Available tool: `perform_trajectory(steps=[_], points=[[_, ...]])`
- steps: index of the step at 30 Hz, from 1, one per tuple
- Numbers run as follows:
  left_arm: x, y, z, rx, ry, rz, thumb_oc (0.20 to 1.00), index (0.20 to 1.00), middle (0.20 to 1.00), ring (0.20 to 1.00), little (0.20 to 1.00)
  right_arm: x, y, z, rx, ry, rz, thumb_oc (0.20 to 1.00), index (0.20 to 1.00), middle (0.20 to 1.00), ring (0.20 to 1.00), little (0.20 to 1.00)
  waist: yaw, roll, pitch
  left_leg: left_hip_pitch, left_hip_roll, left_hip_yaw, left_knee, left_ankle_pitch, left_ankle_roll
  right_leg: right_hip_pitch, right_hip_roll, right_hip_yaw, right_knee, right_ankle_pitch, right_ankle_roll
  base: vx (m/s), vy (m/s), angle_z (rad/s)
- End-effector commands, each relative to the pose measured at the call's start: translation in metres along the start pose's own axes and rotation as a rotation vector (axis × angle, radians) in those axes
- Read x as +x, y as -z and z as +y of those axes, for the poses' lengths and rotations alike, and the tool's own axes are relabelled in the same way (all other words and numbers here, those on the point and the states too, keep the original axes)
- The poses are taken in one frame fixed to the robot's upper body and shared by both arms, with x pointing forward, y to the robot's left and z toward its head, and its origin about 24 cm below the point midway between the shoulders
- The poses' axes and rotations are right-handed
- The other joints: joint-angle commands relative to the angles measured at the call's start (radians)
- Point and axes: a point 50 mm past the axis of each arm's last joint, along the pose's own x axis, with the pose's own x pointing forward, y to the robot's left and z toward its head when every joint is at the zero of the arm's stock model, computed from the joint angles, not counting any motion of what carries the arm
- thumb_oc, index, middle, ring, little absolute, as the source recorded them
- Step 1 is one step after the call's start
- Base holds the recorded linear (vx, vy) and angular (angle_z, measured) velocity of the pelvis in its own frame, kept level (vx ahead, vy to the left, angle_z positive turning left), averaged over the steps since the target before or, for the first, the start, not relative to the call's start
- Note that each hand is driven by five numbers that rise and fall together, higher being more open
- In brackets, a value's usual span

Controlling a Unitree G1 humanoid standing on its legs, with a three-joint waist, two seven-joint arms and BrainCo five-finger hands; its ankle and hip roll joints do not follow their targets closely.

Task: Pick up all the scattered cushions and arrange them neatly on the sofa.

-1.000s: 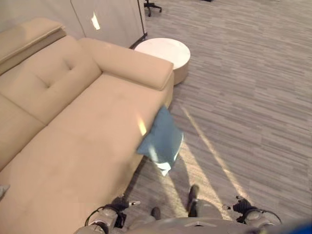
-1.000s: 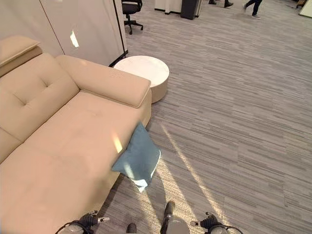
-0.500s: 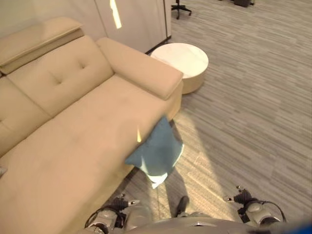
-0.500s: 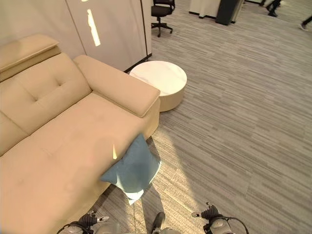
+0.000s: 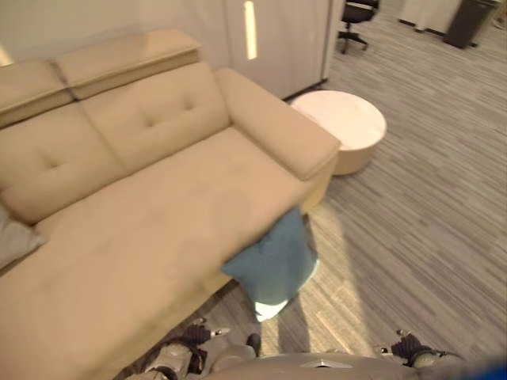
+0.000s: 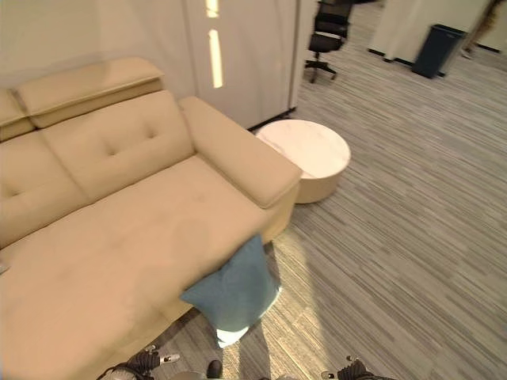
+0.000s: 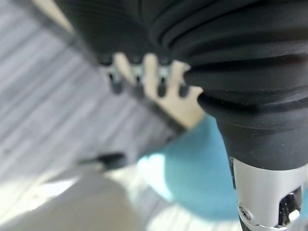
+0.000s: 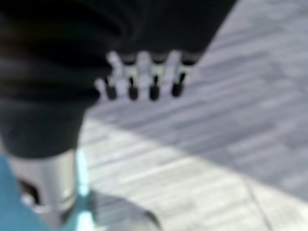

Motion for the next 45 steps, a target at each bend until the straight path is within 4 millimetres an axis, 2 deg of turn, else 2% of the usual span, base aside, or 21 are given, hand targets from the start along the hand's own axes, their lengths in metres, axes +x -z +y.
perform_trajectory(steps=[1, 2, 3, 4, 5, 6, 9, 11, 18, 21, 22, 23, 24, 25, 30, 32, 34, 35, 36, 39, 45], points=[[0.0, -0.004, 0.009, -0.032, -0.03, -0.025, 1.0, 1.0, 1.0, 1.0, 1.0, 0.003, -0.018, -0.008, 0.013, 0.034, -0.055, 1.0, 1.0, 1.0, 1.0, 1.0, 0.015, -0.016, 0.022, -0.007, -0.016, 0.021, 0.037, -0.035, -0.07, 0.042, 0.043, 0.065, -0.286, 0.234, -0.001, 0.14, -0.068, 1.21], [0.0, -0.006, 0.009, -0.022, -0.029, -0.033, 1.0, 1.0, 1.0, 1.0, 1.0, 0.003, -0.02, -0.009, 0.016, 0.038, -0.061, 1.0, 1.0, 1.0, 1.0, 1.0, 0.003, -0.018, 0.022, 0.005, -0.022, -0.005, 0.025, -0.038, -0.078, 0.03, 0.057, 0.092, -0.347, 0.241, 0.004, 0.22, -0.115, 1.18], [0.001, -0.009, 0.007, -0.012, -0.027, -0.041, 1.0, 1.0, 1.0, 1.0, 1.0, 0.003, -0.021, -0.008, 0.024, 0.036, -0.059, 1.0, 1.0, 1.0, 1.0, 1.0, -0.018, -0.026, 0.029, 0.028, -0.039, -0.045, 0.021, -0.047, -0.088, 0.023, 0.071, 0.163, -0.478, 0.278, 0.027, 0.22, -0.115, 1.04], [0.001, -0.009, 0.008, -0.012, -0.027, -0.041, 1.0, 1.0, 1.0, 1.0, 1.0, 0.003, -0.021, -0.008, 0.024, 0.036, -0.059, 1.0, 1.0, 1.0, 1.0, 1.0, -0.02, -0.027, 0.027, 0.025, -0.041, -0.047, 0.02, -0.044, -0.087, 0.022, 0.07, 0.161, -0.481, 0.281, 0.028, 0.3, -0.155, 1.1], [0.001, -0.01, 0.007, -0.005, -0.029, -0.039, 1.0, 1.0, 1.0, 1.0, 1.0, 0.003, -0.02, -0.008, 0.023, 0.037, -0.052, 1.0, 1.0, 1.0, 1.0, 1.0, -0.043, -0.027, 0.029, 0.042, -0.052, -0.106, 0.021, -0.056, -0.094, -0.006, 0.076, 0.243, -0.554, 0.324, 0.05, 0.22, -0.123, 1.06], [0.001, -0.009, 0.009, -0.005, -0.034, -0.032, 1.0, 1.0, 1.0, 1.0, 1.0, 0.003, -0.02, -0.008, 0.02, 0.036, -0.05, 1.0, 1.0, 1.0, 1.0, 1.0, -0.048, -0.029, 0.028, 0.047, -0.057, -0.126, 0.023, -0.06, -0.098, -0.017, 0.074, 0.27, -0.568, 0.337, 0.056, 0.22, -0.125, 1.16], [0.001, -0.005, 0.011, 0.01, -0.042, -0.017, 1.0, 1.0, 1.0, 1.0, 1.0, 0.003, -0.017, -0.006, 0.017, 0.03, -0.042, 1.0, 1.0, 1.0, 1.0, 1.0, -0.053, -0.037, 0.028, 0.05, -0.063, -0.159, 0.043, -0.076, -0.111, 0.008, 0.057, 0.288, -0.596, 0.358, 0.066, 0.14, -0.123, 1.17], [-0.001, 0.002, 0.012, -0.003, -0.046, 0.001, 1.0, 1.0, 1.0, 1.0, 1.0, 0.003, -0.019, -0.005, 0.011, 0.023, -0.052, 1.0, 1.0, 1.0, 1.0, 1.0, -0.046, -0.047, 0.012, 0.05, -0.059, -0.171, 0.048, -0.086, -0.114, 0.04, 0.038, 0.266, -0.618, 0.378, 0.068, 0.15, -0.154, 0.79], [-0.003, 0.011, 0.019, -0.067, -0.077, 0.019, 1.0, 1.0, 1.0, 1.0, 1.0, 0.003, -0.037, -0.008, -0.015, 0.027, -0.126, 1.0, 1.0, 1.0, 1.0, 1.0, -0.012, -0.054, -0.017, 0.032, 0.017, -0.209, -0.012, -0.047, -0.159, 0.108, 0.063, 0.203, -0.635, 0.317, 0.052, 0.03, -0.169, 0.43], [-0.001, 0.001, 0.017, -0.069, -0.074, -0.013, 1.0, 1.0, 1.0, 1.0, 1.0, 0.004, -0.04, -0.01, -0.02, 0.036, -0.139, 1.0, 1.0, 1.0, 1.0, 1.0, -0.017, -0.065, -0.002, -0.041, 0.04, -0.13, 0.025, -0.035, -0.166, 0.143, 0.073, 0.186, -0.66, 0.281, 0.042, -0.07, -0.147, 0.77], [0.0, -0.003, 0.016, -0.063, -0.067, -0.022, 1.0, 1.0, 1.0, 1.0, 1.0, 0.004, -0.038, -0.012, -0.009, 0.042, -0.136, 1.0, 1.0, 1.0, 1.0, 1.0, -0.03, -0.069, -0.006, -0.065, 0.051, -0.065, 0.035, -0.03, -0.161, 0.159, 0.07, 0.162, -0.672, 0.269, 0.041, -0.04, -0.1, 1.12], [0.001, -0.01, 0.013, -0.054, -0.055, -0.041, 1.0, 1.0, 1.0, 1.0, 1.0, 0.004, -0.031, -0.013, 0.014, 0.044, -0.109, 1.0, 1.0, 1.0, 1.0, 1.0, -0.048, -0.066, -0.007, -0.087, 0.085, 0.095, 0.043, -0.016, -0.149, 0.184, 0.067, 0.112, -0.687, 0.261, 0.038, -0.02, -0.055, 0.99], [0.001, -0.01, 0.013, -0.054, -0.055, -0.041, 1.0, 1.0, 1.0, 1.0, 1.0, 0.004, -0.031, -0.013, 0.014, 0.044, -0.109, 1.0, 1.0, 1.0, 1.0, 1.0, -0.048, -0.066, -0.007, -0.089, 0.085, 0.095, 0.045, -0.017, -0.149, 0.184, 0.067, 0.111, -0.688, 0.261, 0.038, -0.01, -0.007, 1.69], [0.001, -0.012, 0.012, -0.037, -0.046, -0.046, 1.0, 1.0, 1.0, 1.0, 1.0, 0.004, -0.028, -0.014, 0.032, 0.046, -0.092, 1.0, 1.0, 1.0, 1.0, 1.0, -0.054, -0.063, -0.007, -0.115, 0.087, 0.167, 0.05, 0.002, -0.144, 0.192, 0.065, 0.079, -0.694, 0.262, 0.036, 0.0, 0.012, 1.64], [-0.001, -0.001, 0.012, -0.059, -0.042, -0.017, 1.0, 1.0, 1.0, 1.0, 1.0, 0.004, -0.03, -0.011, 0.021, 0.031, -0.095, 1.0, 1.0, 1.0, 1.0, 1.0, -0.046, -0.062, -0.006, -0.107, 0.05, 0.133, 0.046, -0.026, -0.12, 0.182, 0.041, 0.069, -0.618, 0.255, 0.036, 0.05, 0.065, 0.38], [-0.001, 0.0, 0.019, -0.067, -0.065, -0.009, 1.0, 1.0, 1.0, 1.0, 1.0, 0.004, -0.041, -0.009, 0.007, 0.024, -0.124, 1.0, 1.0, 1.0, 1.0, 1.0, -0.045, -0.053, 0.016, -0.095, 0.044, 0.111, 0.043, -0.025, -0.1, 0.119, 0.02, 0.108, -0.477, 0.268, 0.037, 0.01, 0.105, 0.08], [-0.001, 0.0, 0.022, -0.068, -0.071, -0.009, 1.0, 1.0, 1.0, 1.0, 1.0, 0.004, -0.046, -0.008, 0.005, 0.02, -0.141, 1.0, 1.0, 1.0, 1.0, 1.0, -0.048, -0.047, 0.021, -0.083, 0.046, 0.1, 0.037, -0.026, -0.1, 0.095, 0.024, 0.142, -0.441, 0.265, 0.041, 0.04, 0.028, 0.11], [-0.002, 0.0, 0.026, -0.068, -0.084, -0.012, 1.0, 1.0, 1.0, 1.0, 1.0, 0.004, -0.05, -0.007, -0.003, 0.017, -0.155, 1.0, 1.0, 1.0, 1.0, 1.0, -0.046, -0.039, 0.016, -0.068, 0.05, 0.081, 0.018, -0.022, -0.1, 0.08, 0.025, 0.185, -0.457, 0.266, 0.038, 0.06, -0.01, 0.08], [-0.002, 0.0, 0.026, -0.068, -0.084, -0.012, 1.0, 1.0, 1.0, 1.0, 1.0, 0.004, -0.05, -0.007, -0.003, 0.017, -0.155, 1.0, 1.0, 1.0, 1.0, 1.0, -0.045, -0.039, 0.017, -0.066, 0.051, 0.082, 0.017, -0.022, -0.101, 0.082, 0.025, 0.186, -0.457, 0.266, 0.038, 0.07, -0.053, 0.09], [-0.003, -0.001, 0.032, -0.088, -0.108, -0.02, 1.0, 1.0, 1.0, 1.0, 1.0, 0.004, -0.061, -0.01, -0.028, 0.023, -0.187, 1.0, 1.0, 1.0, 1.0, 1.0, -0.036, -0.032, 0.014, -0.037, 0.072, 0.063, 0.001, -0.025, -0.116, 0.081, -0.03, 0.199, -0.54, 0.314, 0.05, 0.06, -0.136, -0.08], [-0.005, 0.009, 0.038, -0.13, -0.142, -0.003, 1.0, 1.0, 1.0, 1.0, 1.0, 0.003, -0.084, -0.012, -0.077, 0.033, -0.263, 1.0, 1.0, 1.0, 1.0, 1.0, -0.011, -0.047, -0.007, -0.007, 0.107, 0.07, -0.023, -0.02, -0.155, 0.141, -0.071, 0.143, -0.622, 0.361, 0.088, 0.03, -0.218, 0.05]])
